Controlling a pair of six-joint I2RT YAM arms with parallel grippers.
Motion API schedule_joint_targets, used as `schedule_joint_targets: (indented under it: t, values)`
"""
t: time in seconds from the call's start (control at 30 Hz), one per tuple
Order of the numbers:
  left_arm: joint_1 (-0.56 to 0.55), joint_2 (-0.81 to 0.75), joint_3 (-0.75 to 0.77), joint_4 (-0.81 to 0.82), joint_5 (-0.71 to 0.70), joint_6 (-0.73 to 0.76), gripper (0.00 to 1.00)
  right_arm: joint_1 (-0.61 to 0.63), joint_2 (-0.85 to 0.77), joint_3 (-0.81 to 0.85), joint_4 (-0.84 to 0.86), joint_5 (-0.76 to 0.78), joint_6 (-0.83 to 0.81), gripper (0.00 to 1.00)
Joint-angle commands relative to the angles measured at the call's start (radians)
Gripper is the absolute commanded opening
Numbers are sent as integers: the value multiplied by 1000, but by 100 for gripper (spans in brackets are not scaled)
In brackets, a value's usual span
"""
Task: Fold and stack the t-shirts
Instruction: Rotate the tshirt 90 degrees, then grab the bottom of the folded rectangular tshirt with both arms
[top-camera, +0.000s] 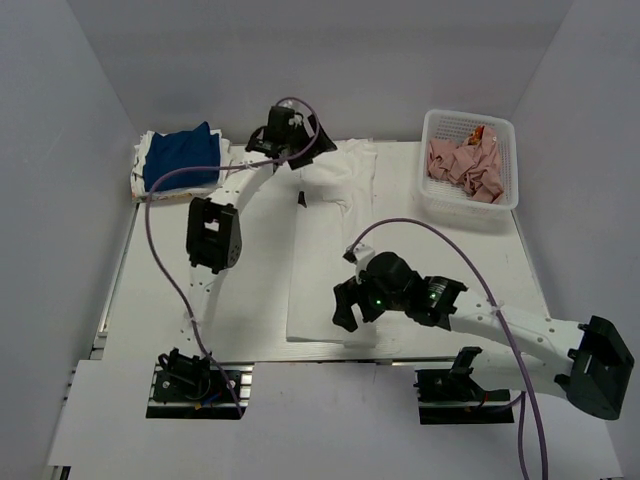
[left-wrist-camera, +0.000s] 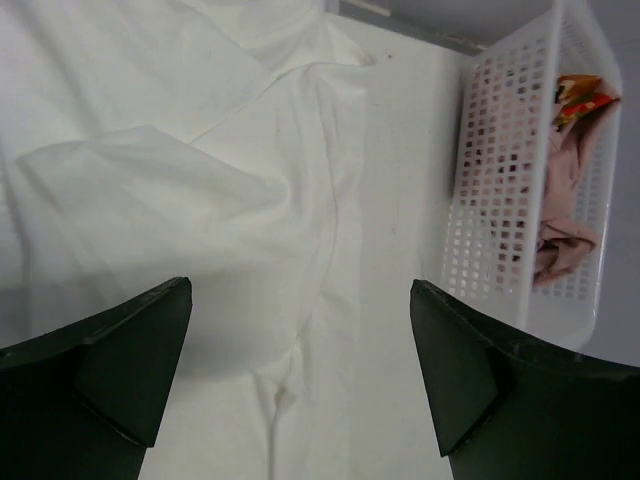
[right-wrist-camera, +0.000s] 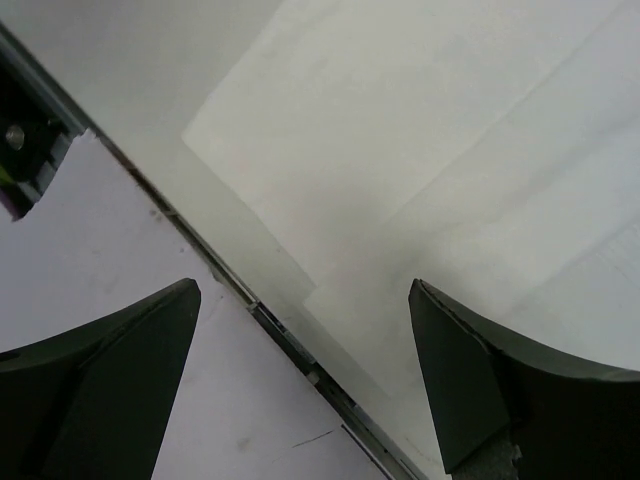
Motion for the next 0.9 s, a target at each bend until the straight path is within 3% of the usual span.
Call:
schedule_joint_targets:
  t: [0.0, 0.1, 0.13, 0.17, 0.23, 0.27, 0.3, 0.43, 0.63, 0.77, 0.87]
  values:
    - [0, -351, -80, -108, -82, 156, 100, -1, -53, -18, -82, 133, 90, 91]
    - [-27, -572, -320, -233, -150, 223, 100, -4, -87, -73, -123, 135, 121, 91]
    - [-27, -639, -530, -233, -129, 223, 100, -1, -91, -98, -123, 115, 126, 91]
    - [-38, -780, -646, -174, -129, 214, 100, -2, -99, -119, -125, 115, 133, 91]
    - [-58, -917, -864, -112, -118, 158, 100, -2, -105, -138, -128, 104, 141, 91]
    - [-58, -975, -1048, -94, -106, 142, 100, -2, -108, -152, -128, 102, 144, 91]
    - [-75, -1078, -1125, -81, -106, 127, 100, -1, -114, -159, -132, 98, 143, 91]
    - [-151, -1248, -1447, -124, -48, 53, 100, 1, -133, -204, -113, 69, 126, 91]
    - [-270, -1312, -1684, -185, 4, -77, 96, 3, -102, -239, -79, 23, 126, 91]
    - [-348, -1286, -1717, -195, 17, -107, 90, 4, -67, -264, -39, 27, 156, 89]
    - [-371, -1238, -1737, -158, 17, -116, 82, 4, -55, -282, -7, 33, 173, 81]
